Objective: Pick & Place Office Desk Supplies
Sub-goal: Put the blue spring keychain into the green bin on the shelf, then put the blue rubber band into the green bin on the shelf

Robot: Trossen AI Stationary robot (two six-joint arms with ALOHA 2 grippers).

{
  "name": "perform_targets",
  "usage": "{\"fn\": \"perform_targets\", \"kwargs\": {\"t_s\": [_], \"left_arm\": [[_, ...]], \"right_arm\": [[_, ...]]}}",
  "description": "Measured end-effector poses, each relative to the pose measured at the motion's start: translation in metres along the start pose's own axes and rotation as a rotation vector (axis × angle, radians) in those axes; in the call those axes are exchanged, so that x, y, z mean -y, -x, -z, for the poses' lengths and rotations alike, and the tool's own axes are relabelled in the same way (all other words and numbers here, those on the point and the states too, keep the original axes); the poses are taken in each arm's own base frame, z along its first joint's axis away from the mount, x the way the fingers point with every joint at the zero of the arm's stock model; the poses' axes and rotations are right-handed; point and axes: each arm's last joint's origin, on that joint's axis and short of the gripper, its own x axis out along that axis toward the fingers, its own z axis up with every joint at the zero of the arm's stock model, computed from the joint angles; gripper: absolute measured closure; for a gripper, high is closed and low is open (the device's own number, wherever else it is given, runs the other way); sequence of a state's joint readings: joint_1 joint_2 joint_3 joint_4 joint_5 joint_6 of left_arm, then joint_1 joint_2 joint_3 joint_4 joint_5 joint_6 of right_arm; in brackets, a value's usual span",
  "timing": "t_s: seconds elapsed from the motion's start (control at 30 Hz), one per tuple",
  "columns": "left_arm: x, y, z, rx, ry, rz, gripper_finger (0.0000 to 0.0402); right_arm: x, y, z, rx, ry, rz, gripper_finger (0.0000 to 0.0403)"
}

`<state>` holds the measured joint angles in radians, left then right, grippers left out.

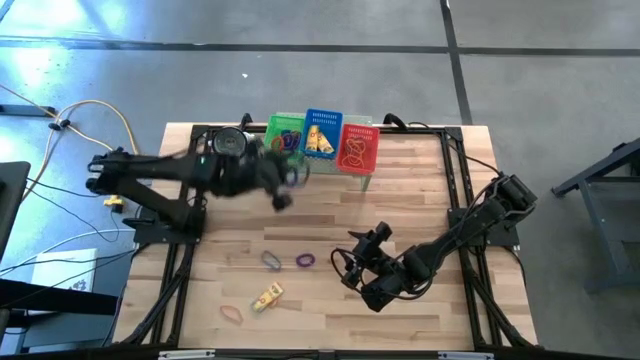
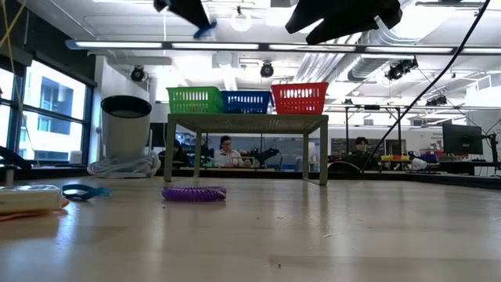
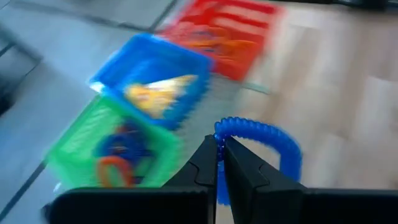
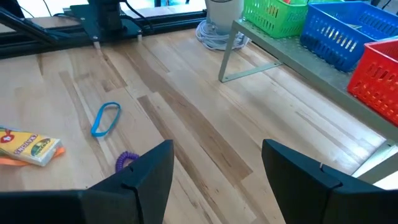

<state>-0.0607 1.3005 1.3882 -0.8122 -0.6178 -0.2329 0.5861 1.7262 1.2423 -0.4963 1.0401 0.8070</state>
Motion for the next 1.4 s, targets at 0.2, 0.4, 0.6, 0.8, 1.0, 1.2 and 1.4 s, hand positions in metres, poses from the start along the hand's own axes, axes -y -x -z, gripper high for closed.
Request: {"fn": "perform_targets", "kwargs": {"t_s": [0.2,0.4,0.6,0.8,1.0,1.2,1.4], "left_arm": [[-0.065,-0.031,-0.010,-0.072,0.180,-0.067,0.0395],[-0.114,-0.064,-0.002,-0.186,0.360,-0.068,0.0395],[-0.137,-0.075,-0.001,-0.176,0.425,-0.106,0.0395],[-0.139,-0.087,-0.002,-0.160,0.430,-0.113,0.0395],[-0.137,-0.108,0.003,-0.216,0.364,-0.168,0.0385],[-0.135,-0.122,0.007,-0.252,0.328,-0.165,0.0355],[-0.135,-0.122,0.006,-0.242,0.311,-0.163,0.0302]], "right_arm": [[0.000,0.000,0.000,0.001,-0.002,-0.001,0.0170],[0.000,0.000,0.000,0.002,0.022,-0.001,0.0170],[0.000,0.000,0.000,0.005,0.020,0.000,0.0170],[0.000,0.000,0.000,0.003,0.020,-0.003,0.0170],[0.000,0.000,0.000,0.003,0.020,-0.003,0.0170],[-0.001,0.000,0.000,0.002,0.021,-0.004,0.0170],[-0.001,0.000,0.000,0.002,0.043,-0.003,0.0170]]}}
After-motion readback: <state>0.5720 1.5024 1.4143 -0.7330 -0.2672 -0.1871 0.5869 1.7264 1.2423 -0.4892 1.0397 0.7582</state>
